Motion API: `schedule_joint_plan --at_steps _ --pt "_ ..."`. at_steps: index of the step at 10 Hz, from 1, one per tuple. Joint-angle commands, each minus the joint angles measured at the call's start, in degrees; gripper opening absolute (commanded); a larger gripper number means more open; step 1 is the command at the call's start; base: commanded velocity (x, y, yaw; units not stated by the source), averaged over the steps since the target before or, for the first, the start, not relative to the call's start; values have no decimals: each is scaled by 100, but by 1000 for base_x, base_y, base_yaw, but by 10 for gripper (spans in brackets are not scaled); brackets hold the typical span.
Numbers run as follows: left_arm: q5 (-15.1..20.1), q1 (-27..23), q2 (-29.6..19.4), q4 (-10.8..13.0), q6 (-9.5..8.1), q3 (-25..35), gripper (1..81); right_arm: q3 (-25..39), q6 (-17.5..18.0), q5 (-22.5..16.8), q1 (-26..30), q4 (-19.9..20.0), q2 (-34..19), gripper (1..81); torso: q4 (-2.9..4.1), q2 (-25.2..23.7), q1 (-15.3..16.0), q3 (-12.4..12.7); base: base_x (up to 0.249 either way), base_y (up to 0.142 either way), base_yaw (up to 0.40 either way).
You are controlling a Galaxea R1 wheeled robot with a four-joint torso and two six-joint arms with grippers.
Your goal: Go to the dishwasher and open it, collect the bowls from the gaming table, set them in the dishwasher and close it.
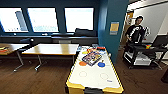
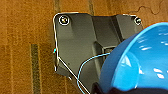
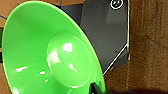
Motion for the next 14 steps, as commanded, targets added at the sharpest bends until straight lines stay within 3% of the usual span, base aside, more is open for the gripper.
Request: schedule_joint_plan --at_steps 1,4,14 --pt "244 -185 -160 72 47 -120 10 -146 -14 -158 197 -77 -95 10 0 0 7 0 -130 0 0" --pt "244 -176 -160 72 47 -165 10 -455 -6 -167 206 -68 -42 10 0 0 7 0 -130 0 0" --pt "244 -150 -1 168 47 -191 10 -473 -14 -167 145 -183 178 10 0 0 7 2 -132 0 0"
